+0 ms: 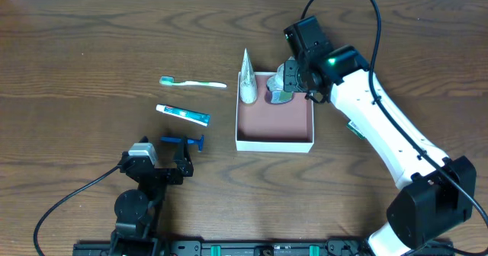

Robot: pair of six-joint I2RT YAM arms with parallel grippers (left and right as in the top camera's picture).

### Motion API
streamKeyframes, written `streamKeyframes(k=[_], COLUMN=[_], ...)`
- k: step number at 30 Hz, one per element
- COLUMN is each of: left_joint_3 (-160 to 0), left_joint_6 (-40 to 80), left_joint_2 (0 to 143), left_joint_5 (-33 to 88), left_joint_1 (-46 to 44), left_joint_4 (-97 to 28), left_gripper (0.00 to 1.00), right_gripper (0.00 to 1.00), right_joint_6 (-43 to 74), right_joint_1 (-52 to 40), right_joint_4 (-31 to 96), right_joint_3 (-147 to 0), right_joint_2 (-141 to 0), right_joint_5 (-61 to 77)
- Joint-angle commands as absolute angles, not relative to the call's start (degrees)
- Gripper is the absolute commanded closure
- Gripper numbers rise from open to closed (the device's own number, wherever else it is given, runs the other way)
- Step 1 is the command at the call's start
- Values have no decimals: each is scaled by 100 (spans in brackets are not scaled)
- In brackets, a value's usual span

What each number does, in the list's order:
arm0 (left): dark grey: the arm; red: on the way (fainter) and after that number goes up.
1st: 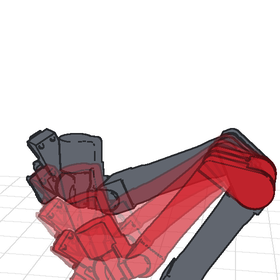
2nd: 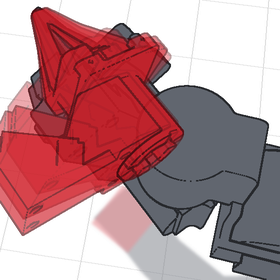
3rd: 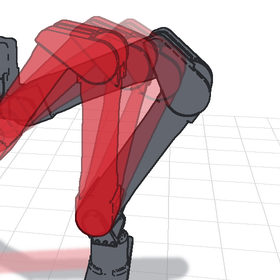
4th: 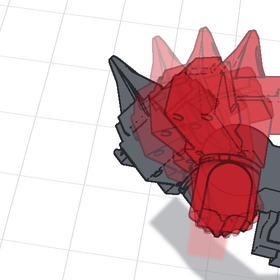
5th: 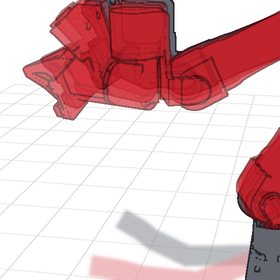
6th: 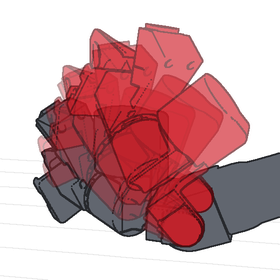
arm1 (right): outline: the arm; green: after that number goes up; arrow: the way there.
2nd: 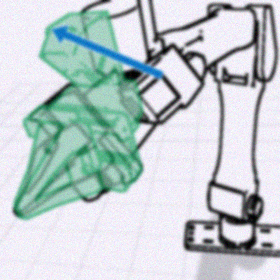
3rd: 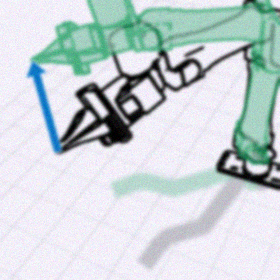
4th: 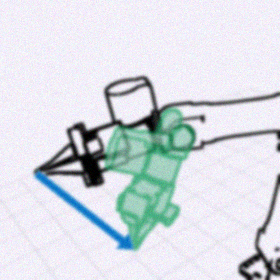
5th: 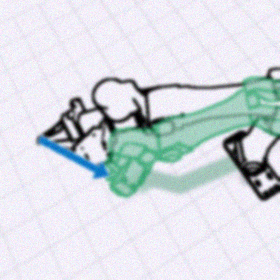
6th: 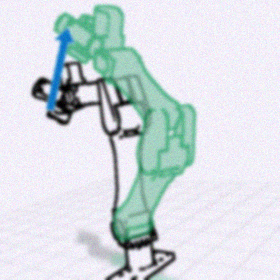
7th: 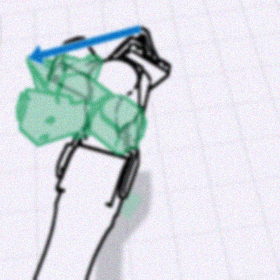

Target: Pack container

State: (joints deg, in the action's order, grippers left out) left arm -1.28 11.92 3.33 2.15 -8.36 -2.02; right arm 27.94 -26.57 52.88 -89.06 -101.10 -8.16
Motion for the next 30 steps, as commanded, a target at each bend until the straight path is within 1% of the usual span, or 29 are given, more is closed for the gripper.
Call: streamKeyframes(k=[1,11,22,30], left_joint_3=[-23,-23,-23,-23], left_joint_6=[1118,1118,1118,1118], left_joint_2=[333,333,333,333], left_joint_5=[64,64,64,64], left_joint_1=[-849,-849,-849,-849], left_joint_4=[-408,-408,-408,-408], left_gripper=[2,2,2,2], right_gripper=[54,52,51,55], right_joint_6=[3072,3583,3642,3686], right_joint_1=[-2624,-2630,-2624,-2620], right_joint_4=[5179,4619,4338,4241], right_joint_3=[-8912,-8912,-8912,-8912], right_joint_2=[-10127,-10134,-10285,-10794], right_joint_5=[-607,-272,-279,-274])
